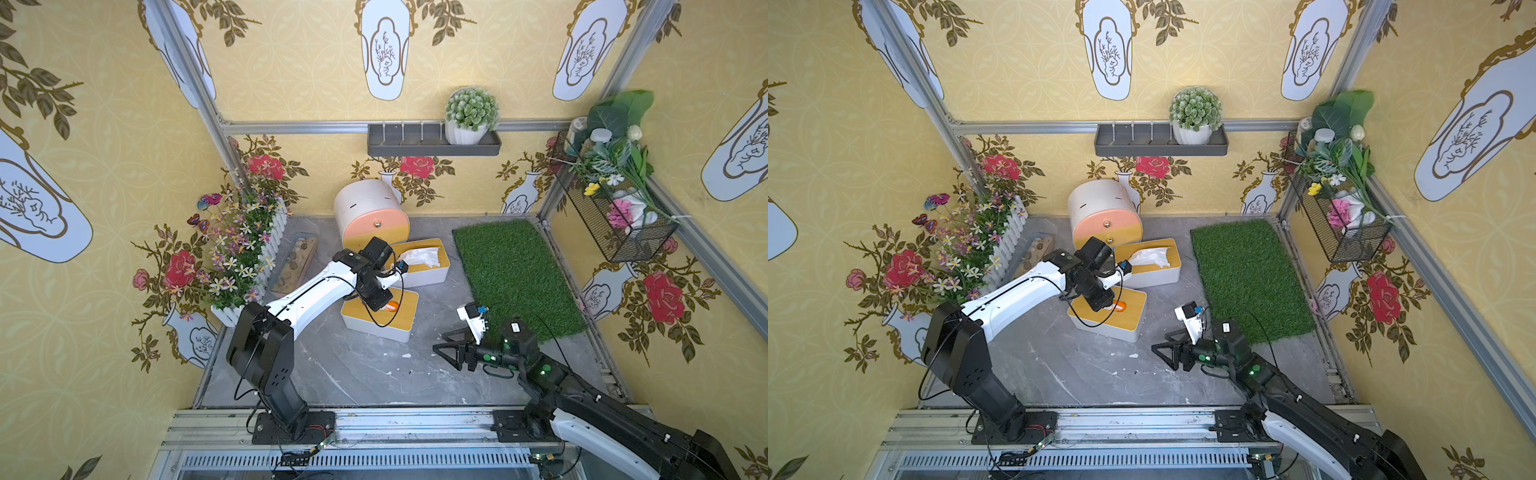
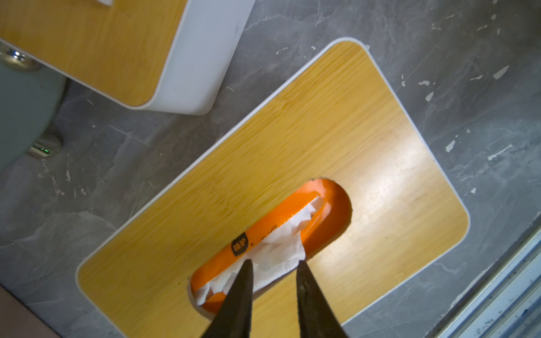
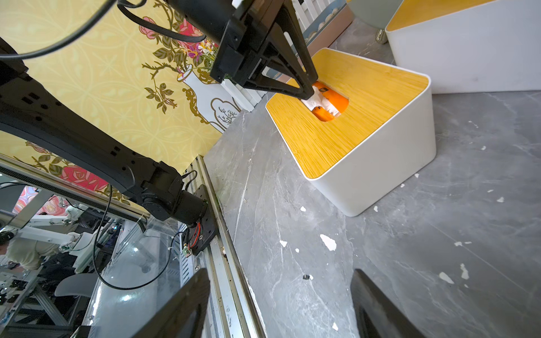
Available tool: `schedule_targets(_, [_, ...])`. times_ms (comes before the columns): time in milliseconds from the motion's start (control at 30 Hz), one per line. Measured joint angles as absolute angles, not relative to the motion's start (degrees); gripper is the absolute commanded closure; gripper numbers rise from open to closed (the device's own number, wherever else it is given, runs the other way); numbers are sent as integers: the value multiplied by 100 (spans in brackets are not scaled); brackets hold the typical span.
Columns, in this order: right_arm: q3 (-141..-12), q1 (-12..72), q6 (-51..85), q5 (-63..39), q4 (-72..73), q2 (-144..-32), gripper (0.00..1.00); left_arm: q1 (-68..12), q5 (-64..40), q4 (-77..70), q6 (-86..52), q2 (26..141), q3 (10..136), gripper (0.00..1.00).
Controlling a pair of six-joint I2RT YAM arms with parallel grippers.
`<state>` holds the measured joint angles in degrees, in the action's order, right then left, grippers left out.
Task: Put the tissue paper into the tissue box
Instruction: Pull the paper towel from the tissue box.
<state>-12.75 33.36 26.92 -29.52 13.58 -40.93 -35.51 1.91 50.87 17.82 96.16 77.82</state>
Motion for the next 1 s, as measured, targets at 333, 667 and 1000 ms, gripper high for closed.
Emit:
schedule_targets(333, [-1184,3336,2753,-2936,1350,-3977,23,-3627,482,5109,1780,9743,7749,70])
schedule_targets(667, [-1184,3336,2851,-2939,1354,-3979,23,-3642,751,5100,1747,9856,7752,67])
schedule_targets(1000, [-1184,3336,2869,-2939,1354,-3979,23,-3660,858,5103,1717,10068,7822,78])
